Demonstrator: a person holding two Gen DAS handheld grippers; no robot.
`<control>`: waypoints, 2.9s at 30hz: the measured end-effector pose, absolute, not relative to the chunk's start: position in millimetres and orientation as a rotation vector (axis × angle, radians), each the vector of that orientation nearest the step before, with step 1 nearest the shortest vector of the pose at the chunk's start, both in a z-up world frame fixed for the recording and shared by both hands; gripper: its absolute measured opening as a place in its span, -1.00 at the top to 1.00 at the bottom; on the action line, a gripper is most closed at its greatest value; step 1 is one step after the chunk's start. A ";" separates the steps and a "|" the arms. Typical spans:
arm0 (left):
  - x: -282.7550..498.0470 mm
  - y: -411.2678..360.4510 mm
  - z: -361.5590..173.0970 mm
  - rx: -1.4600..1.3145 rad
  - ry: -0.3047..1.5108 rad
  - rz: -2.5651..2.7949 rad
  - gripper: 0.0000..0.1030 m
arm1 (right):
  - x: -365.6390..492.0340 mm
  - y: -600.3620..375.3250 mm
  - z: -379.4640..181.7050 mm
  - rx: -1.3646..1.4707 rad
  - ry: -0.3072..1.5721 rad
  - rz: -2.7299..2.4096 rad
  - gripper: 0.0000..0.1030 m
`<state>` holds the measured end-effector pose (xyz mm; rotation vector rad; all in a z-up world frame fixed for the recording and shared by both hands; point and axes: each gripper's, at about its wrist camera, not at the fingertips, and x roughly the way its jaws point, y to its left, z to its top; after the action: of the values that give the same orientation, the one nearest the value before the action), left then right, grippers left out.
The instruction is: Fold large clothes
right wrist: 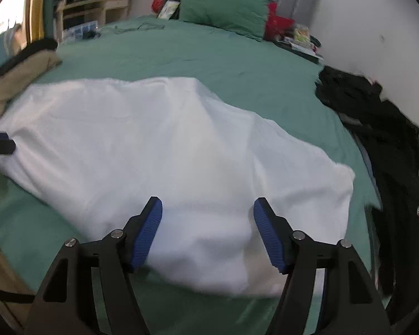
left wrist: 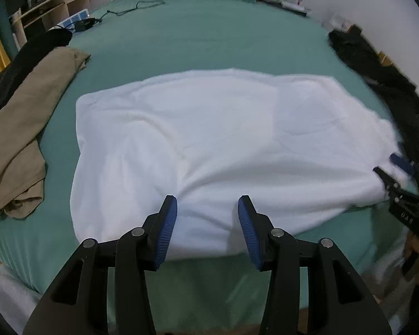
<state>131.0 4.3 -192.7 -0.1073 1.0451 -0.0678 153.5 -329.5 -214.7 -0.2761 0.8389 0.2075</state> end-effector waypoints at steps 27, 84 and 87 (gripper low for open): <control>150.4 -35.9 -175.9 -0.244 0.930 -0.189 -0.02 | 151.5 -397.2 -240.1 0.462 0.945 0.183 -0.58; 168.9 65.1 -150.2 -0.185 0.816 -0.058 -0.16 | 198.7 -259.7 -154.3 0.055 0.797 0.241 0.69; 166.1 78.6 -156.4 -0.194 0.813 -0.049 -0.16 | 196.9 -247.4 -152.4 0.027 0.801 0.242 0.69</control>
<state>166.1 78.6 -156.4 -0.1945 0.8129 -0.0493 196.9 -247.4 -152.4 0.0272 0.8013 0.2418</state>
